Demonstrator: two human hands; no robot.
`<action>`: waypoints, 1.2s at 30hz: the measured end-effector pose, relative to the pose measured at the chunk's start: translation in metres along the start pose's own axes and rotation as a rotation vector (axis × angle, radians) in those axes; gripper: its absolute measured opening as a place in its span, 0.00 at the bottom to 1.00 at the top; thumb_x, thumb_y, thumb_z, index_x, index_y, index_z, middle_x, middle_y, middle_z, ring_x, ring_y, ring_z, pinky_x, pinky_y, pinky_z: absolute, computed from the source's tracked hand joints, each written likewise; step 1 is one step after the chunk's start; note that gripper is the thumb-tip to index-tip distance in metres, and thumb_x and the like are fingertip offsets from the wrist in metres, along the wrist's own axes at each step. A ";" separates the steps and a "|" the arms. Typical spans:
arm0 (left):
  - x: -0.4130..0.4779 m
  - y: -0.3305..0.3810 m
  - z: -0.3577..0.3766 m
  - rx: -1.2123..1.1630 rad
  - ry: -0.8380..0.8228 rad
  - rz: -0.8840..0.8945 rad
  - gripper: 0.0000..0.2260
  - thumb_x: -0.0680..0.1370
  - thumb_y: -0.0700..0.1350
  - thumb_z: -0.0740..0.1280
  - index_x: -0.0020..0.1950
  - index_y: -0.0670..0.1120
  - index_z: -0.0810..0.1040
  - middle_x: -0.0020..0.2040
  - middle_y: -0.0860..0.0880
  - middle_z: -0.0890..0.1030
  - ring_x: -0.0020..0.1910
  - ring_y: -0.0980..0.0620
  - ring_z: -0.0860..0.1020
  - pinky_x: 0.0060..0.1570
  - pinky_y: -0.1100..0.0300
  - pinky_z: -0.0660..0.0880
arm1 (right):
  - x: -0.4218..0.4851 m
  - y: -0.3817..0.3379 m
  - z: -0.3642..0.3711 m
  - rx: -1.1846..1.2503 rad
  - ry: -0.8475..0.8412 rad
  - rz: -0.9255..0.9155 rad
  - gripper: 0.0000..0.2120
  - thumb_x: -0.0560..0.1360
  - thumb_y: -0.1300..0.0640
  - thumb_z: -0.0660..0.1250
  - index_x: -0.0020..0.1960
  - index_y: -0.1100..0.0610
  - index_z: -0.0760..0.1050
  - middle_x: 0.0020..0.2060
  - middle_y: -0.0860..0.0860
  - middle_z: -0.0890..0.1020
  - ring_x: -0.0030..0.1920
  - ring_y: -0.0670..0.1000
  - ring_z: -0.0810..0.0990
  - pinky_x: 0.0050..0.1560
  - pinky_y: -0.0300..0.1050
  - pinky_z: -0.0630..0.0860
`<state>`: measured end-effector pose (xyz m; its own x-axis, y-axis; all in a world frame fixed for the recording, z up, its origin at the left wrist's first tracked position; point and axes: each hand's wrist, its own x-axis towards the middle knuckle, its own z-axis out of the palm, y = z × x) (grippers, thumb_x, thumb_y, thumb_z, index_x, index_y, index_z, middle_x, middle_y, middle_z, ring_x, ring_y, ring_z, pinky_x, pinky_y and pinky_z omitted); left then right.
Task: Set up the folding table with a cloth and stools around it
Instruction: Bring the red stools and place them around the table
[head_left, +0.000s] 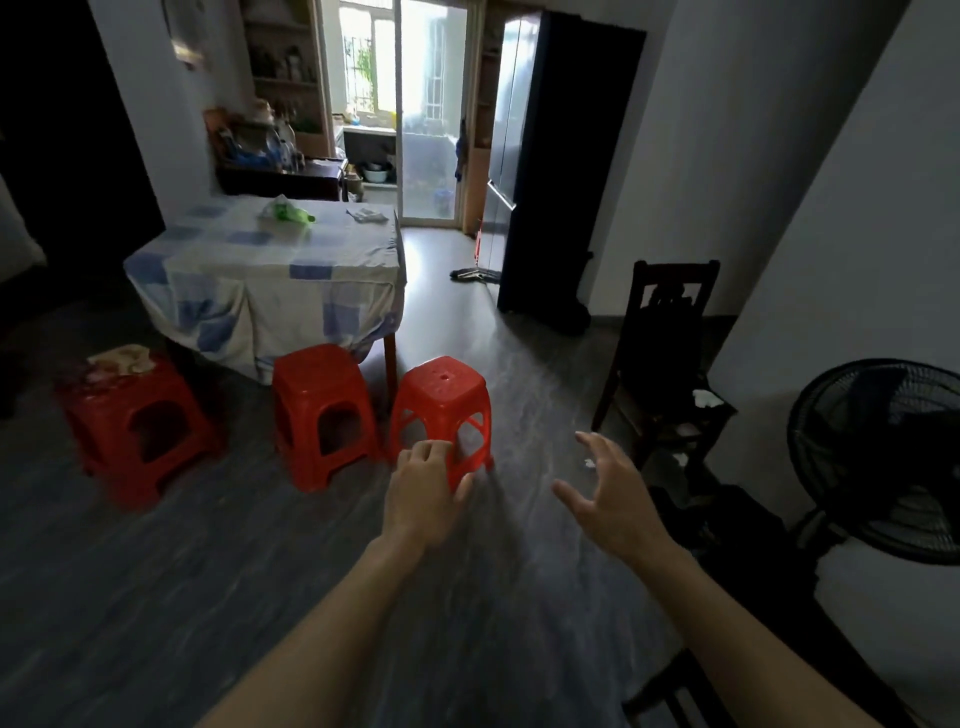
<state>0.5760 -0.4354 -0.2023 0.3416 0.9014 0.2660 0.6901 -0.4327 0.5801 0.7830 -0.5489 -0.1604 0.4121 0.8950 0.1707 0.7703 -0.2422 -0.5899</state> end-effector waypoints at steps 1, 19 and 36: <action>0.021 -0.002 0.003 -0.001 0.000 -0.001 0.21 0.76 0.55 0.68 0.65 0.47 0.73 0.64 0.48 0.75 0.60 0.47 0.71 0.59 0.50 0.73 | 0.021 0.002 0.003 0.003 0.000 -0.004 0.37 0.71 0.46 0.75 0.74 0.56 0.67 0.72 0.57 0.69 0.70 0.57 0.71 0.69 0.58 0.69; 0.328 -0.053 0.114 0.135 -0.073 -0.090 0.23 0.77 0.54 0.67 0.69 0.47 0.72 0.66 0.49 0.74 0.64 0.48 0.70 0.64 0.52 0.71 | 0.378 0.063 0.093 0.097 -0.080 -0.021 0.34 0.73 0.50 0.74 0.75 0.56 0.66 0.72 0.56 0.70 0.73 0.55 0.67 0.73 0.47 0.63; 0.603 -0.179 0.193 0.164 -0.142 -0.286 0.25 0.76 0.57 0.68 0.70 0.49 0.71 0.65 0.50 0.74 0.63 0.50 0.71 0.60 0.53 0.74 | 0.691 0.077 0.219 -0.002 -0.287 -0.052 0.36 0.74 0.49 0.73 0.77 0.56 0.63 0.74 0.56 0.67 0.75 0.53 0.62 0.75 0.47 0.61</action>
<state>0.7811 0.1829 -0.2942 0.1976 0.9803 -0.0054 0.8597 -0.1706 0.4815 1.0204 0.1326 -0.2613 0.2179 0.9755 -0.0299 0.7877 -0.1939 -0.5847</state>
